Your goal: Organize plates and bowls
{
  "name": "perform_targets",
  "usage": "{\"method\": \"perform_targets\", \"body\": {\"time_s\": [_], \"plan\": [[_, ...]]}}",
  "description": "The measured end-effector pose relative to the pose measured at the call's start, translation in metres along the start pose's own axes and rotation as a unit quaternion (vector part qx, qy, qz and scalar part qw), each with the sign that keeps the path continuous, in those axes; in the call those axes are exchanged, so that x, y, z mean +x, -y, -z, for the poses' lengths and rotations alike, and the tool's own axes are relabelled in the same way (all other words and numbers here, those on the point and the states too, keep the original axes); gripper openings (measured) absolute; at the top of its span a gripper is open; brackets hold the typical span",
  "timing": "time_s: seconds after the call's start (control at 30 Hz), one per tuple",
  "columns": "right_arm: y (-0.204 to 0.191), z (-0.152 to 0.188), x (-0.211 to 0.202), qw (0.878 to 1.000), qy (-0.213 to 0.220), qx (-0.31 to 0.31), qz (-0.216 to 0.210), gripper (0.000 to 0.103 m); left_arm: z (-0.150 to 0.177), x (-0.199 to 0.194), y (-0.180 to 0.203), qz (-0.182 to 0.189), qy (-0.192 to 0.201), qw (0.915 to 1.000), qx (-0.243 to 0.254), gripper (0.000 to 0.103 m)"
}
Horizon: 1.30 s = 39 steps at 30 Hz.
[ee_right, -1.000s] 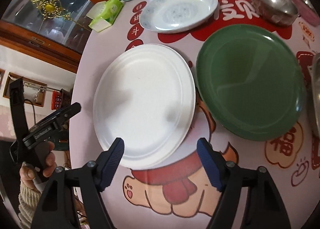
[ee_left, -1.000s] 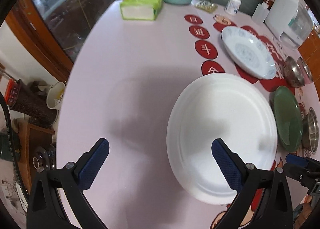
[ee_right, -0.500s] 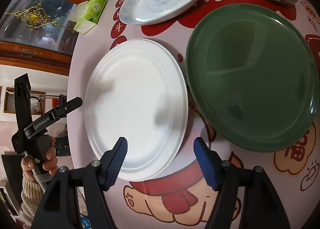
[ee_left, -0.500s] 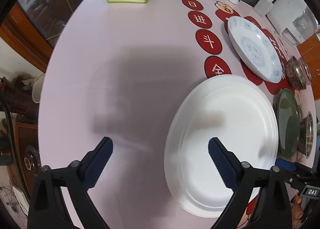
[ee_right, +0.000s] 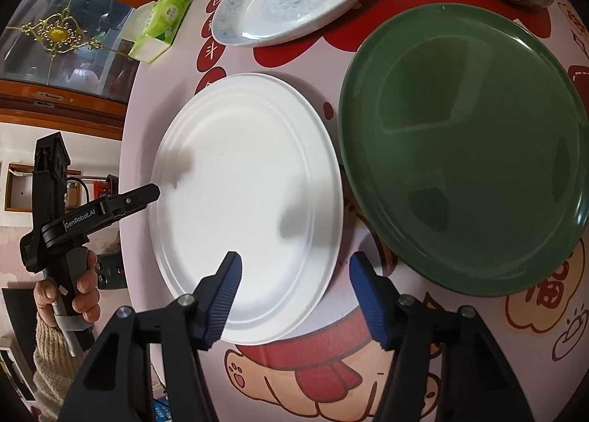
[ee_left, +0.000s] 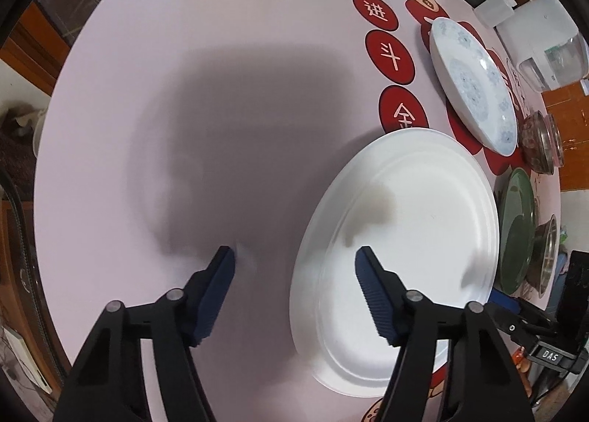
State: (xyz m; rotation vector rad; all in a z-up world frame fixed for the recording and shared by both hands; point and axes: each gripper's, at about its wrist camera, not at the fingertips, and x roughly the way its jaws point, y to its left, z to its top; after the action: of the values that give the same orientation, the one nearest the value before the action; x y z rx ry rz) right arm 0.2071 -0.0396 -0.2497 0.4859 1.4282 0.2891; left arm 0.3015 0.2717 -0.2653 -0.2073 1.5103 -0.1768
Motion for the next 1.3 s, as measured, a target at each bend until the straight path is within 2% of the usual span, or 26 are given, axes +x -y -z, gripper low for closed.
{"method": "perform_targets", "body": {"time_s": [0.23, 0.33, 0.43, 0.5, 0.63, 0.83, 1.07, 1.3], "plan": [[0.000, 0.000, 0.004, 1.000, -0.004, 0.001, 0.001, 0.054, -0.002, 0.002, 0.002, 0.003, -0.013, 0.9999, 0.010, 0.049], [-0.001, -0.001, 0.005, 1.000, -0.004, -0.002, 0.003, 0.051, -0.004, 0.002, 0.005, 0.002, -0.016, 0.9998, 0.012, 0.042], [-0.003, -0.001, 0.005, 1.000, -0.002, -0.008, 0.010, 0.047, -0.009, 0.004, 0.010, 0.001, -0.018, 0.9997, 0.018, 0.032], [-0.005, -0.001, 0.005, 1.000, -0.002, -0.013, 0.018, 0.042, -0.007, 0.002, 0.005, -0.002, -0.022, 0.9995, 0.023, 0.021], [-0.004, 0.000, 0.004, 0.999, 0.004, -0.020, 0.032, 0.036, -0.005, 0.003, 0.010, -0.023, -0.023, 0.9989, 0.034, 0.021], [-0.004, -0.001, 0.002, 0.998, 0.005, -0.033, 0.051, 0.022, -0.001, 0.001, 0.010, -0.029, -0.022, 0.9990, 0.025, 0.021], [-0.009, 0.005, -0.013, 0.997, 0.022, -0.050, 0.057, 0.021, 0.016, -0.018, 0.027, -0.031, -0.002, 0.9991, 0.029, 0.020], [-0.018, 0.022, -0.043, 0.994, 0.043, -0.078, 0.061, 0.021, 0.055, -0.062, 0.048, -0.017, 0.026, 0.9988, 0.037, 0.020]]}}
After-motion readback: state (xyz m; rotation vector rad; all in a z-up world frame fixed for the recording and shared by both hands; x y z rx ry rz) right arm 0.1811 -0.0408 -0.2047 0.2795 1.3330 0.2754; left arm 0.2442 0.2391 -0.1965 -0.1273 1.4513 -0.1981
